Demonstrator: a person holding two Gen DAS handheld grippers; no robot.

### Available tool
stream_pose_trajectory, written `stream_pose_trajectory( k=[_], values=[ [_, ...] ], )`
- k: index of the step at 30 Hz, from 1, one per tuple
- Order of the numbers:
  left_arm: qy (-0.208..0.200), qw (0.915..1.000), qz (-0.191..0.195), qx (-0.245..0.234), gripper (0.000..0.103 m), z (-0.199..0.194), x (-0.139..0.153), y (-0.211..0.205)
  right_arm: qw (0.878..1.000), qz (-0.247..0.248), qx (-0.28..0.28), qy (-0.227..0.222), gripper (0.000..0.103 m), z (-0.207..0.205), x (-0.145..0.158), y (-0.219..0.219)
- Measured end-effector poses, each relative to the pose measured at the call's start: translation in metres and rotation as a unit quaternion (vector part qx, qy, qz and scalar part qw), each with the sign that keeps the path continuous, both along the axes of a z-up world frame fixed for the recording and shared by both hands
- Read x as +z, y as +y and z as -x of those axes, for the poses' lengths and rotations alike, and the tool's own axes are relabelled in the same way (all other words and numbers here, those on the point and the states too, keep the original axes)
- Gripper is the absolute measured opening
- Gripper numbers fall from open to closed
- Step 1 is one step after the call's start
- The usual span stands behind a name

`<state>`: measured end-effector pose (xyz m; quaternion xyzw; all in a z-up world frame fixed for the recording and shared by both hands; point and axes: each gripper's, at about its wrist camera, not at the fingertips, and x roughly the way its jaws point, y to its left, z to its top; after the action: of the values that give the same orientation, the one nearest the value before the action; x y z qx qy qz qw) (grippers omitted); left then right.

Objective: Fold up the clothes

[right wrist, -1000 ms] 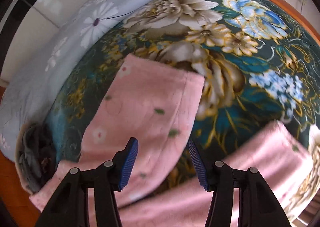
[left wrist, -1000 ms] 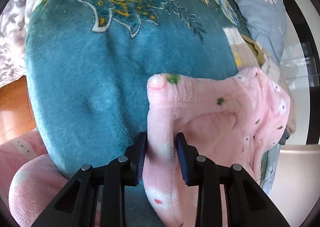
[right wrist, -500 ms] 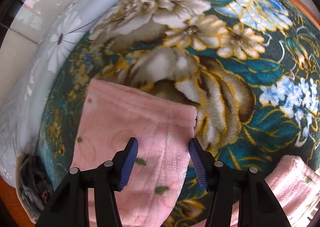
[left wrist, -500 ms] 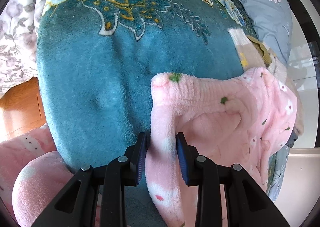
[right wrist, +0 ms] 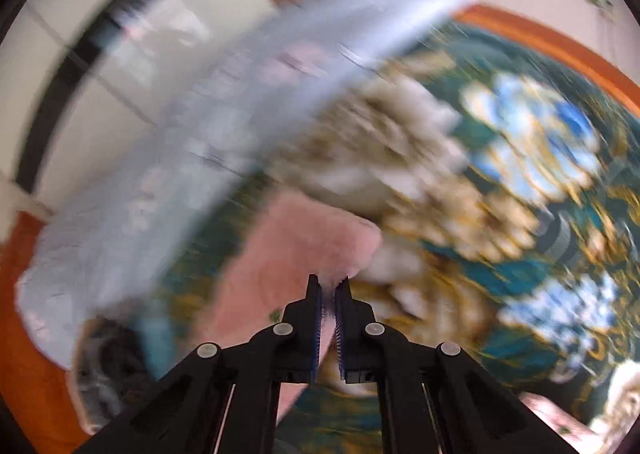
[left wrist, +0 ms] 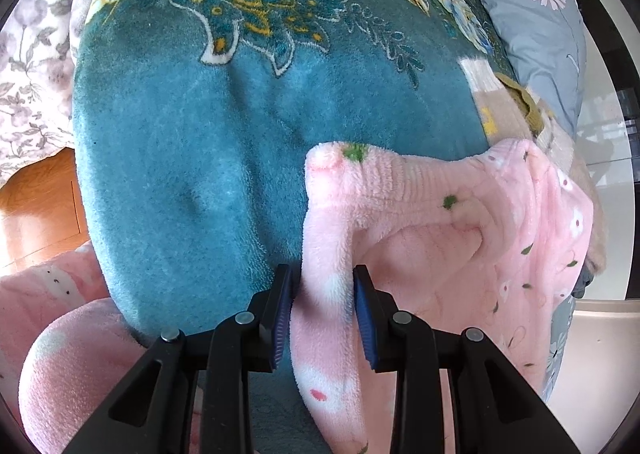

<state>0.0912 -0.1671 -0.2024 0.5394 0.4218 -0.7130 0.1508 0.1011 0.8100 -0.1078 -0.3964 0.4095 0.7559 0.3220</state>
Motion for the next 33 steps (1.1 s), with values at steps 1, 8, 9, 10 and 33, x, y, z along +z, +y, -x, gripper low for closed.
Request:
stream_pose_trajectory(
  k=[1,8,9,10,33],
  values=[
    [0.001,1.0000,-0.001,0.000,0.032,0.000,0.000,0.000,1.000,0.016,-0.016,-0.018,0.012,-0.006,-0.016,0.000],
    [0.008,0.9998,-0.012,0.010,0.032,0.001,-0.001,-0.004,0.994,0.050,-0.094,-0.040,0.050,-0.047,-0.056,-0.001],
    [0.008,0.9998,-0.013,0.010,0.032,0.002,-0.001,-0.003,0.994,0.044,-0.093,-0.036,0.050,-0.052,-0.049,0.001],
    [0.009,0.9998,-0.013,0.009,0.032,0.002,-0.001,-0.003,0.994,0.036,-0.094,-0.032,0.050,-0.058,-0.041,0.005],
    [0.049,0.9960,-0.071,0.020,0.016,-0.008,-0.010,-0.017,0.993,0.035,-0.050,-0.101,0.051,-0.155,-0.015,-0.077]
  ],
)
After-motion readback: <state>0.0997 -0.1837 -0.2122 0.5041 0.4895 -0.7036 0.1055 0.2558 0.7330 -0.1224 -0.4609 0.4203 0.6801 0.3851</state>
